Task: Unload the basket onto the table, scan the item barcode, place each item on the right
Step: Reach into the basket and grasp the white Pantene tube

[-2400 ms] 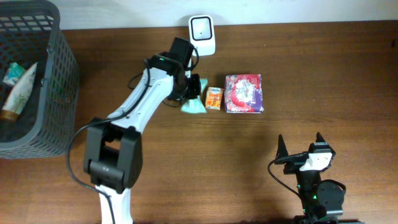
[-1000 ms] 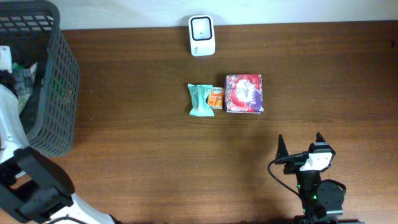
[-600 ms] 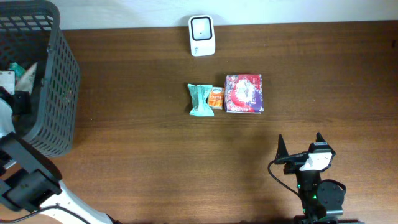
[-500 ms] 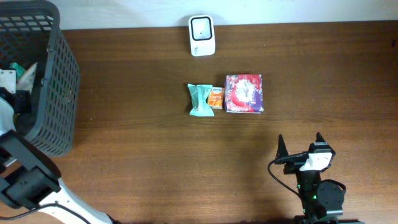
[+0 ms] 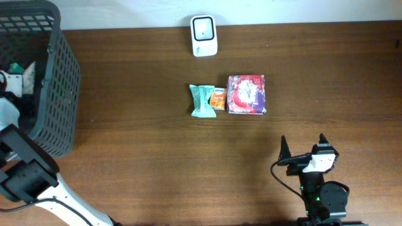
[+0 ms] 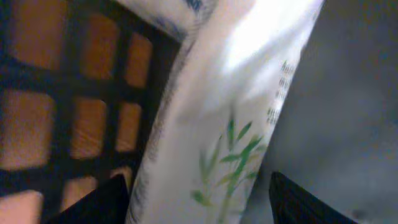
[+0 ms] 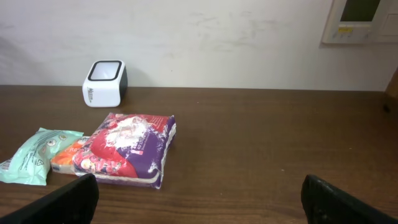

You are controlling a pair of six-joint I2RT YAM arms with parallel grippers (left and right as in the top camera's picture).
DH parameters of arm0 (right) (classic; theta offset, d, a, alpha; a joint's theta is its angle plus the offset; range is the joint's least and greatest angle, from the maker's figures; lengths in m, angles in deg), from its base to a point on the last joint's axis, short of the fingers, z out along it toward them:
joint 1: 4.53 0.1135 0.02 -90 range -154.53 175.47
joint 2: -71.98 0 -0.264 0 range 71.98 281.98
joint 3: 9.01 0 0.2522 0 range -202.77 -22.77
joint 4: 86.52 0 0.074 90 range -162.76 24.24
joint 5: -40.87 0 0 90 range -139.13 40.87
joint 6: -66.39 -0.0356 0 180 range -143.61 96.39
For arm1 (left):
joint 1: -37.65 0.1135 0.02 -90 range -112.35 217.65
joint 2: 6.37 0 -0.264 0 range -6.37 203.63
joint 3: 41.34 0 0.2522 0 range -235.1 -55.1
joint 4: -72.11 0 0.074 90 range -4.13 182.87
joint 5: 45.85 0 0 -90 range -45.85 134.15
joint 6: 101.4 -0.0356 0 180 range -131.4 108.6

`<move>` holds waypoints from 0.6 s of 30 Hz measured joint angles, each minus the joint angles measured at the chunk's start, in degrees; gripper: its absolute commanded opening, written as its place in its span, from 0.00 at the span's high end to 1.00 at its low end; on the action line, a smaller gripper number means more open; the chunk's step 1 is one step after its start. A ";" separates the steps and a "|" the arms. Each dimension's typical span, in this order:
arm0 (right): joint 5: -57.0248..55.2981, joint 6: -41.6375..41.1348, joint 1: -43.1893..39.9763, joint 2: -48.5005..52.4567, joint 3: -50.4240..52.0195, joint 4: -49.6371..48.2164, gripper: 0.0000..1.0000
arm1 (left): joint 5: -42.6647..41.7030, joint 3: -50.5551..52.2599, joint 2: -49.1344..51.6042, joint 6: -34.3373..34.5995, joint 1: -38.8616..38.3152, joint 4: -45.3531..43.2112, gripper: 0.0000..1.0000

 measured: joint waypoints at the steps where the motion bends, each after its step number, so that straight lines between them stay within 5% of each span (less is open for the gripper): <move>1: 0.02 0.00 0.00 0.00 0.00 0.00 0.01 | 0.07 -0.02 0.46 -0.20 0.00 0.94 0.72; 2: 0.00 -0.02 0.00 0.00 0.00 0.00 0.01 | -0.04 -0.24 0.59 -0.42 0.00 1.73 0.84; 10: 0.00 0.02 0.00 0.00 0.00 0.00 0.01 | -0.13 -1.55 -1.64 3.23 -0.37 9.55 0.99; 18: 0.00 -0.04 0.00 0.00 0.00 -0.02 0.01 | -10.32 0.74 -17.79 13.70 -0.22 14.08 0.98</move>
